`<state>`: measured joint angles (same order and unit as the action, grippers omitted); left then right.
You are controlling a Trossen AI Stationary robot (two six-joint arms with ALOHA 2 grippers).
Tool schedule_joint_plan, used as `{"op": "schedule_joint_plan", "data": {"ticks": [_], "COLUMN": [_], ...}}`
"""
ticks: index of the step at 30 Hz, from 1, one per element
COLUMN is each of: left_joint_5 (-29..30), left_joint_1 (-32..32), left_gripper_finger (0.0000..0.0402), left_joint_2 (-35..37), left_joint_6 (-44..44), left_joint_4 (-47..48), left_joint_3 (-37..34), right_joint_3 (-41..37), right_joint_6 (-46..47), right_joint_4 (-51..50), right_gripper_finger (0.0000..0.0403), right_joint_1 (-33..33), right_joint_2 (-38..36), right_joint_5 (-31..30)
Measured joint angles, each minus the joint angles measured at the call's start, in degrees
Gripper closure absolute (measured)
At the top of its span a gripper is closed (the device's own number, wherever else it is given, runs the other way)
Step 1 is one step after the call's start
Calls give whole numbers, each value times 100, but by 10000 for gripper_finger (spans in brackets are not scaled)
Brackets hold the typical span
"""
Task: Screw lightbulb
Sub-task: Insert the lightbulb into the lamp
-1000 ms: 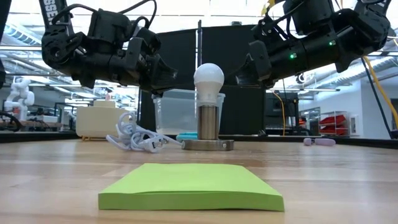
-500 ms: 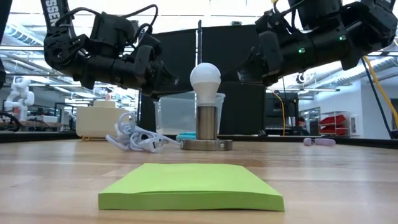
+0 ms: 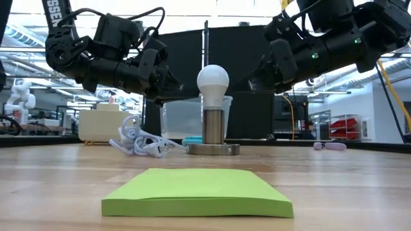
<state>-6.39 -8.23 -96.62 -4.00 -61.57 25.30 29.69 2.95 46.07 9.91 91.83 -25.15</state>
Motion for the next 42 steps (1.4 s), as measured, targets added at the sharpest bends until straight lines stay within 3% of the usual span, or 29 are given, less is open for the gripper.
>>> {"op": "schedule_joint_plan", "data": {"ticks": [8, 17, 22, 28, 35, 42], "left_joint_5": [-65, -509, -867, -796, -435, -357], "left_joint_1": [-11, 63, 214, 371, 402, 414], "left_gripper_finger": [401, 401, 401, 401, 401, 401], "left_joint_2": [6, 694, 831, 826, 826, 826], "left_joint_6": [69, 350, 551, 600, 540, 450], "left_joint_4": [46, 1234, 939, 904, 793, 889], "left_joint_3": [0, -2, -2, -4, 3, 139], "right_joint_3": [0, -2, -2, 222, 732, 761], "right_joint_6": [49, -179, -455, -659, -682, -666], "right_joint_4": [-79, 197, 557, 496, -405, -487], "right_gripper_finger": [403, 403, 403, 403, 403, 403], "right_joint_1": [-5, -44, -130, -175, -175, -174], "right_joint_2": [0, 0, 0, 0, 0, 0], "right_joint_5": [-370, -826, -826, -792, -809, -811]}}
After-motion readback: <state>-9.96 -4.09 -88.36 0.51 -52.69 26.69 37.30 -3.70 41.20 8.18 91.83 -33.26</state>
